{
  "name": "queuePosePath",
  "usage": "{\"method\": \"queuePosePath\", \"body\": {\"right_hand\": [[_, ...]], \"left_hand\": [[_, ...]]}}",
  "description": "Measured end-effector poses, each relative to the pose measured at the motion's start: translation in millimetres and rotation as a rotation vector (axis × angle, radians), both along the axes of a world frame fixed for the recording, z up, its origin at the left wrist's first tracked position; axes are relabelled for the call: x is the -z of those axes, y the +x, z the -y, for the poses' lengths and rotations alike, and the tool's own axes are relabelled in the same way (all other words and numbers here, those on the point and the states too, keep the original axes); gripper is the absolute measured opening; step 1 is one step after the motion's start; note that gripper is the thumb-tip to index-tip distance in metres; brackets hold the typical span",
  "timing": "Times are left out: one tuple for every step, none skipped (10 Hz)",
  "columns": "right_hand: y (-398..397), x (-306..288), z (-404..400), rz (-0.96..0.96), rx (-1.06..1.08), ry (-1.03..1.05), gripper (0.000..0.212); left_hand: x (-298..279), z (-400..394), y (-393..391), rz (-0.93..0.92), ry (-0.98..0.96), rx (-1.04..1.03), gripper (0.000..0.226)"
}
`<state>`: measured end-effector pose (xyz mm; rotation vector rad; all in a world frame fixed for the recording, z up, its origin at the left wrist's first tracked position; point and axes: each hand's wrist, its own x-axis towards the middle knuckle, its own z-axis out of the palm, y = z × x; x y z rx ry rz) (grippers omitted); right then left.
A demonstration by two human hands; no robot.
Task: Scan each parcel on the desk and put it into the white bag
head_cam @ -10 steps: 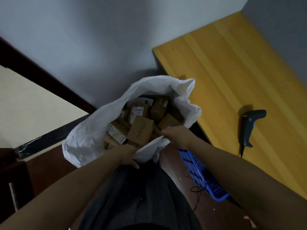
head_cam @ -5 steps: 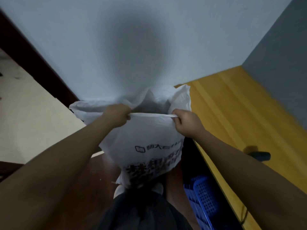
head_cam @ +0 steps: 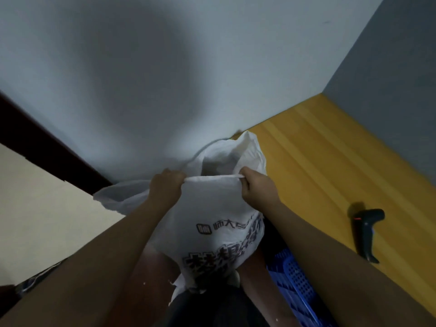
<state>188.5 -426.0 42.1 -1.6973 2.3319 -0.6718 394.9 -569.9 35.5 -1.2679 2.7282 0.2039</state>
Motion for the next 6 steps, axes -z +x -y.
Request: {"method": "queuePosePath", "body": {"right_hand": [[6.9,13.2,7.0,-0.159,0.019,0.318,0.025],[16.4,18.2,5.7,-0.241,0.041,0.428,0.026],[22.0,21.5,-4.1,-0.254,0.071,0.504,0.031],[22.3,17.5,-17.0,-0.243,0.067,0.611,0.033],[25.6,15.8,-34.2,-0.216,-0.035,0.763,0.039],[23.3,11.5,-47.5,-0.191,-0.101,0.811,0.053]], "left_hand": [[17.7,1.6,5.2,0.125,0.094,0.046,0.021],[28.2,1.3,8.3,0.199,0.15,0.121,0.022],[37.1,-0.7,8.6,0.282,0.201,0.215,0.023],[36.6,-2.7,5.1,0.309,0.349,0.276,0.03],[38.1,-10.4,-1.5,0.385,0.486,0.336,0.033],[35.4,-19.9,-14.3,0.418,0.547,0.393,0.033]]}}
